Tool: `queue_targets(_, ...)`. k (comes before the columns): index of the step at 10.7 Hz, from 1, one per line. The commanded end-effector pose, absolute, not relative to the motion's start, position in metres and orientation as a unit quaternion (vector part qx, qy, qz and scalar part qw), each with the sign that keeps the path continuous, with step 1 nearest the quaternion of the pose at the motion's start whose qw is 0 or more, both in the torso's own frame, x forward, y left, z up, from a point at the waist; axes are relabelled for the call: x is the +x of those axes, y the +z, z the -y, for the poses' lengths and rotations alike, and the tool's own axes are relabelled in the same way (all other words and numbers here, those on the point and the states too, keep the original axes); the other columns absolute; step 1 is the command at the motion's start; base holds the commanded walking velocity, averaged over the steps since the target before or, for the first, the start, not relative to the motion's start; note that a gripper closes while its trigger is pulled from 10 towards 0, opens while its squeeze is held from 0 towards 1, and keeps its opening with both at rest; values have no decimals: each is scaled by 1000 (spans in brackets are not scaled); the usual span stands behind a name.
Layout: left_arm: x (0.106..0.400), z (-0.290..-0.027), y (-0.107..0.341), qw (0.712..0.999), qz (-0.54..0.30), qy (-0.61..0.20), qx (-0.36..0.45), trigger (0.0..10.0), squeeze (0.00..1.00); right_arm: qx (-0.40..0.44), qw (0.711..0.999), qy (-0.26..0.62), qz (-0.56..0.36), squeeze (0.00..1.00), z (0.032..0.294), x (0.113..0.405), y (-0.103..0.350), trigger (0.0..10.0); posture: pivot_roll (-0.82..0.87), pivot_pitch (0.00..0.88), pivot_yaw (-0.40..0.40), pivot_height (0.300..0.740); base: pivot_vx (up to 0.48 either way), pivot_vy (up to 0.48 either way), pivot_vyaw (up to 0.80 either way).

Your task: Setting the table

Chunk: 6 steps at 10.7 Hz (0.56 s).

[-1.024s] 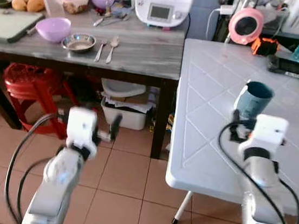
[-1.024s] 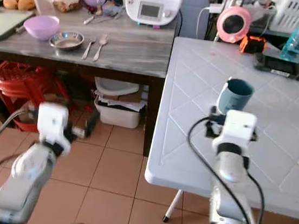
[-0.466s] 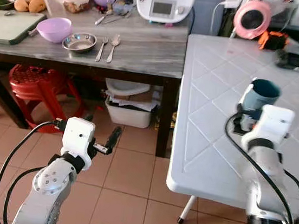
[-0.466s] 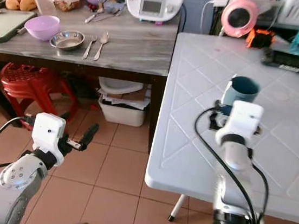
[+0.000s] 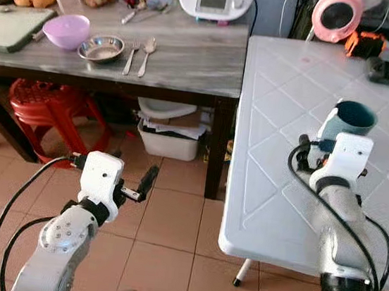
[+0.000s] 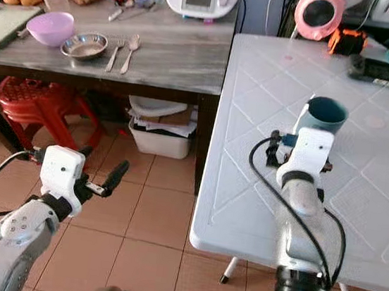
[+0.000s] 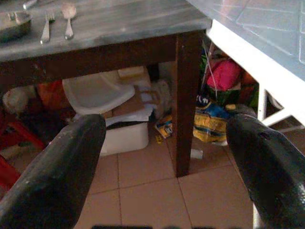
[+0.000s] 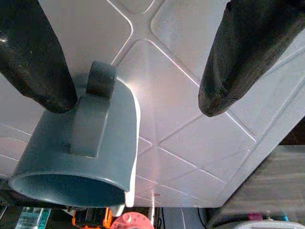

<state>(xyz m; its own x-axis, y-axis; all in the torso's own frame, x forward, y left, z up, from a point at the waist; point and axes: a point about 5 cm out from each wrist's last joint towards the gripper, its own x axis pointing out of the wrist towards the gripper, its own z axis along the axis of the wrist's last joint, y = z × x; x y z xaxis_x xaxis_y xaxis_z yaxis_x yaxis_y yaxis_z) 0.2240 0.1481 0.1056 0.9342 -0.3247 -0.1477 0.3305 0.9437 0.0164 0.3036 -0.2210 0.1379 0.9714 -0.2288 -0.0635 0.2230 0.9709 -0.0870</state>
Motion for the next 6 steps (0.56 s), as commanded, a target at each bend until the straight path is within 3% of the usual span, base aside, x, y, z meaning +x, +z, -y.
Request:
queue_targets(1, 222, -149, 109, 982, -72, -171, 25, 10000, 0, -38, 992, -111, -40, 0, 222, 305, 139, 10000, 54, 93, 93, 740, 0, 0, 0)
queue_targets(4, 221, -148, 109, 981, -76, -176, 23, 10000, 0, -36, 993, -107, -29, 0, 227, 312, 147, 10000, 57, 96, 92, 740, 0, 0, 0)
queue_targets(6, 222, -148, 109, 981, -80, -176, 21, 10000, 0, -30, 994, -102, -27, 0, 232, 315, 149, 0, 59, 94, 89, 740, 0, 0, 0)
